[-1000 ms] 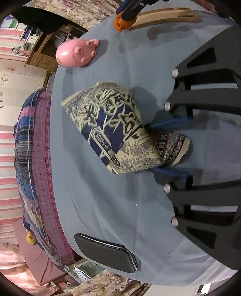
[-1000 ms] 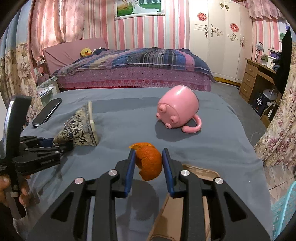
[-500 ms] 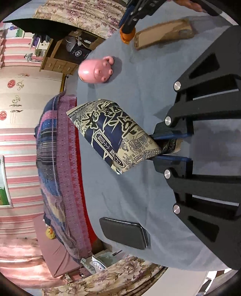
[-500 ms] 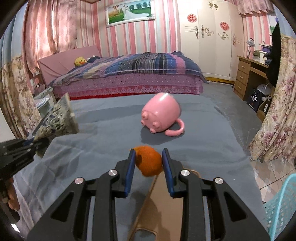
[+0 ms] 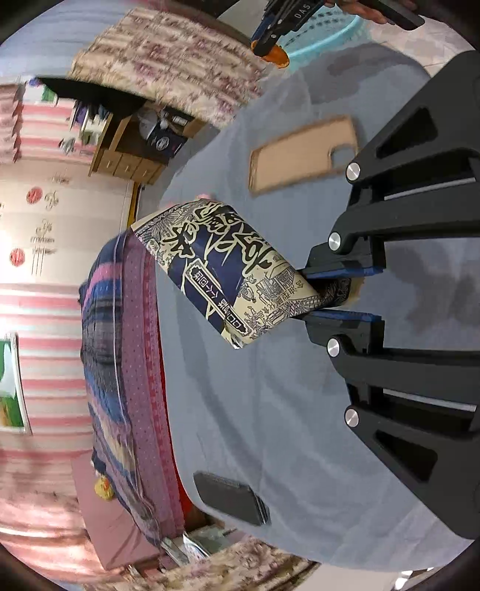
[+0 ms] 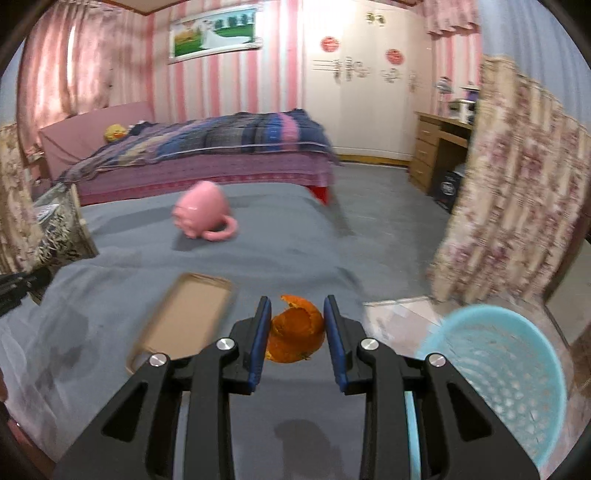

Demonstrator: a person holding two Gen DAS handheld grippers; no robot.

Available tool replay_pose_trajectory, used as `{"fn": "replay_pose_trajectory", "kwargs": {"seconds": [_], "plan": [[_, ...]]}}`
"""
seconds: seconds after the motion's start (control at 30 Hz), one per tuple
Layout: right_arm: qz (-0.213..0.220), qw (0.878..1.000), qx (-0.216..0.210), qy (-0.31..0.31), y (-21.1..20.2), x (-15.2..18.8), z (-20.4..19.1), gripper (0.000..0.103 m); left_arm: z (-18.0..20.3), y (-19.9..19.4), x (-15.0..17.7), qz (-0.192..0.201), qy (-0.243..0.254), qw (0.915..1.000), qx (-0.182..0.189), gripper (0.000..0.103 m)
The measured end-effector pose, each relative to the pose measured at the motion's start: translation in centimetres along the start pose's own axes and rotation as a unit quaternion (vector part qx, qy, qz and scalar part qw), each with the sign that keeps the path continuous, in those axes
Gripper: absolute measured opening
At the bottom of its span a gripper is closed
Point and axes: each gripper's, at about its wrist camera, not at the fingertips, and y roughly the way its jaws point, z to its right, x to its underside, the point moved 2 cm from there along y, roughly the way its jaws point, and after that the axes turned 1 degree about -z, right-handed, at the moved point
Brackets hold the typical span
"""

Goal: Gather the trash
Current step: 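Carry the snack bag and orange peel over the blue basket and open both tools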

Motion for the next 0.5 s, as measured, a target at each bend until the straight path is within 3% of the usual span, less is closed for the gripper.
{"fn": "replay_pose_trajectory", "kwargs": {"seconds": [0.23, 0.5], "plan": [[-0.001, 0.997, 0.064, 0.037, -3.2, 2.5, 8.6, 0.030, 9.3, -0.3, -0.2, 0.009, 0.050, 0.9974, 0.051, 0.013], [0.000, 0.988, 0.133, 0.084, -6.8, 5.2, 17.7, 0.030, 22.3, 0.4, 1.4, 0.001, 0.116, 0.9845, 0.132, 0.013]]}}
